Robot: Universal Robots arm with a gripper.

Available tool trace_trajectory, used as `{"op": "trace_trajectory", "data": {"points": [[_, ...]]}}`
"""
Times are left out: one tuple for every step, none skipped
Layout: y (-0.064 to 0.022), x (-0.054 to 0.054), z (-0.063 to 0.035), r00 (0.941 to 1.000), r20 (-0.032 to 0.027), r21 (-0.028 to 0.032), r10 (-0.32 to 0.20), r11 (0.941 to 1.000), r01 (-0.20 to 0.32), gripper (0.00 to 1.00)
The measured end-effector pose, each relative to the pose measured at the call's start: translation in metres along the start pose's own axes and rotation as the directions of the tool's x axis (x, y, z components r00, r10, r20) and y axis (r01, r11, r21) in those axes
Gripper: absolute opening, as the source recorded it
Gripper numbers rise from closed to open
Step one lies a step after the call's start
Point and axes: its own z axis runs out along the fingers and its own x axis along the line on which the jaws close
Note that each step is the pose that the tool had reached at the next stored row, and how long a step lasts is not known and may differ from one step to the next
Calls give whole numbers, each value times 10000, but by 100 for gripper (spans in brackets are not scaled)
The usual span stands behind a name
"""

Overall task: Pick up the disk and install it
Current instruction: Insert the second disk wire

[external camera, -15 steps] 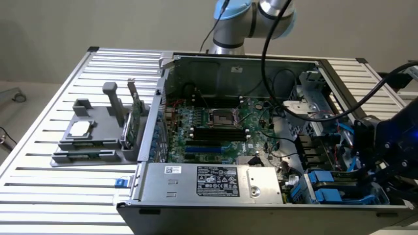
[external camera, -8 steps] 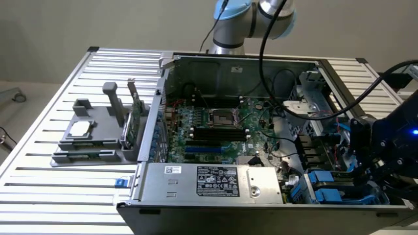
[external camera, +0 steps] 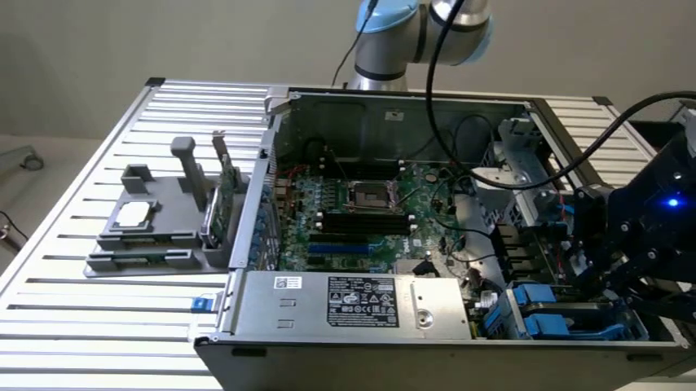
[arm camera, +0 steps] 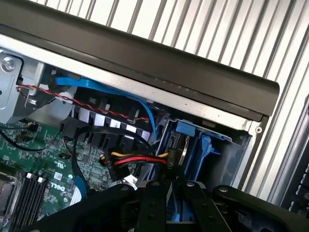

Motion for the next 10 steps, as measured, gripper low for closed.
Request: {"op": "trace_trajectory", "data": {"points": [[4, 15, 1, 10000, 53, 18, -3, 10000, 3, 18], [5, 24, 1, 10000, 90, 30, -3, 10000, 2, 18], [6, 30, 2, 9999, 126, 42, -2, 10000, 2, 18], [8, 38, 2, 9998, 206, 68, -5, 10000, 4, 18], [11, 45, 2, 9996, 274, 91, -8, 10000, 6, 18], [14, 53, 4, 9995, 330, 110, -9, 9999, 5, 18], [17, 62, 4, 9993, 381, 128, -9, 9999, 4, 18], [20, 71, 5, 9991, 431, 145, -9, 9999, 3, 18], [23, 81, 6, 9989, 479, 161, -9, 9999, 2, 18], [27, 93, 6, 9986, 526, 178, -11, 9998, 2, 18]]}}
